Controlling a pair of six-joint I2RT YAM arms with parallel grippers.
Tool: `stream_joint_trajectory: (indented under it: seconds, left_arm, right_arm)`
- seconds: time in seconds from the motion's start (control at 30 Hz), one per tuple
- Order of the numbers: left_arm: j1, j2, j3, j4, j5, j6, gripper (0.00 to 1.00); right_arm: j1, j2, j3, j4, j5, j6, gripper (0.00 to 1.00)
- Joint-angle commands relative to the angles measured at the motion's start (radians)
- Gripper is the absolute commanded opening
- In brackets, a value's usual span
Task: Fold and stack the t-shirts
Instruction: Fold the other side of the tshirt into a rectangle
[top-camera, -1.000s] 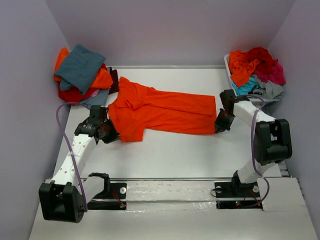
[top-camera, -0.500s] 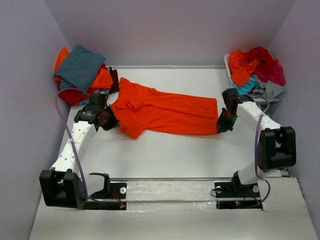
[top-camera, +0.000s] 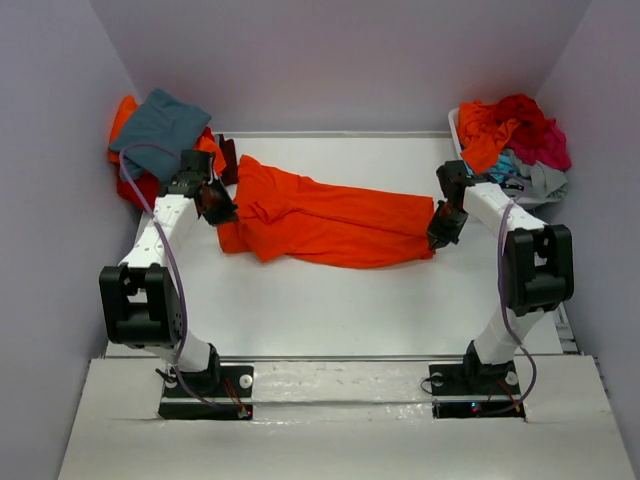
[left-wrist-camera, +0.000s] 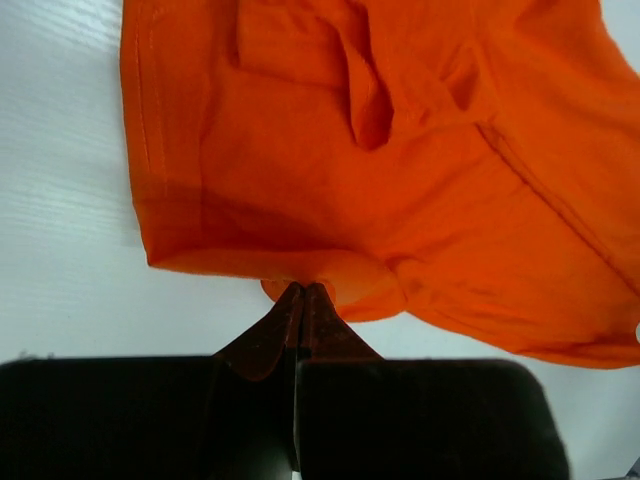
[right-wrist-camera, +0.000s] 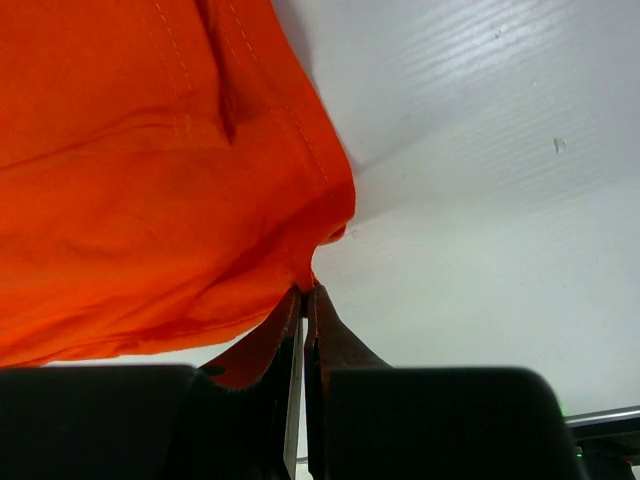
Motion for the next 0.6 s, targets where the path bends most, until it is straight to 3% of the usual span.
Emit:
stream_joint_trajectory:
  seconds: [0.0,0.57]
  left_arm:
    - [0.025,0.044,0.122,0.034,0.014,0.014,0.05]
    - [0.034,0.343,0.468,0.04,0.037,-0.035,0.06]
  right_arm:
    - [-0.002,0.033,0.089,0.001,0.025,-0.009,0.07]
    - [-0.069,0.174,0.234,-0.029,0.048,-0.012,0.08]
